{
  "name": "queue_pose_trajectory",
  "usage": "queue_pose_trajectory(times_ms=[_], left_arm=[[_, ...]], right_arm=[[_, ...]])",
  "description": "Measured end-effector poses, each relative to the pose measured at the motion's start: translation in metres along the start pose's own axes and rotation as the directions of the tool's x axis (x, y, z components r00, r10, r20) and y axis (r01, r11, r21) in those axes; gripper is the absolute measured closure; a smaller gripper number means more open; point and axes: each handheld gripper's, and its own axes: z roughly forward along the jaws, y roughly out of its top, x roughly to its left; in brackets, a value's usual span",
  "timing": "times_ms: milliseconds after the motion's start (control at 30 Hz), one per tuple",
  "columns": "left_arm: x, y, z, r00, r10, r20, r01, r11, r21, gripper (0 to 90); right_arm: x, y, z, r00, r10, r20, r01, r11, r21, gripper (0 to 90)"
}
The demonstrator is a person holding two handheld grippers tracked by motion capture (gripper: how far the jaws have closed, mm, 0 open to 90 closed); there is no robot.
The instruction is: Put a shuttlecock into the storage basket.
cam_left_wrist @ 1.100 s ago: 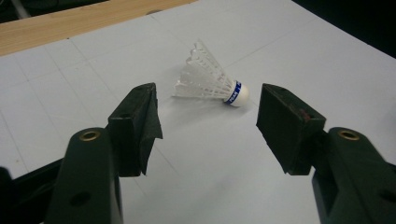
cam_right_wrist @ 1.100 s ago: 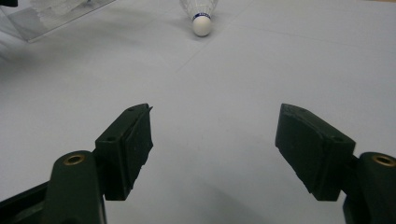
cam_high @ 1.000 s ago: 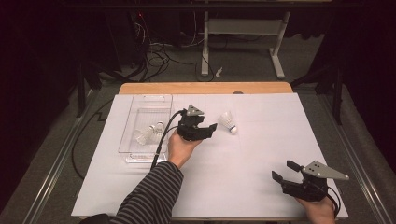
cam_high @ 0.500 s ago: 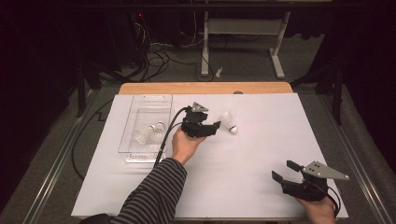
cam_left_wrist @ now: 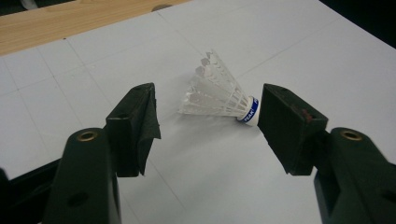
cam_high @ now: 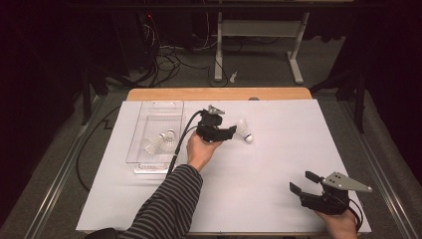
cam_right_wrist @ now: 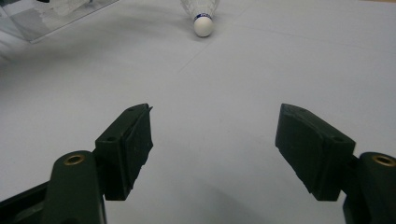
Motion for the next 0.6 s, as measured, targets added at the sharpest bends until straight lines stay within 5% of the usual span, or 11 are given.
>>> queue_pose_trajectory(times_ms=[600], left_arm=[[-0.004,0.027,0.024,0.9998,0.006,0.018,-0.007,0.9950,0.100,40.6]], right_arm=[[0.000,0.000,0.000,1.0000,0.006,-0.008,-0.006,1.000,-0.006,27.9]])
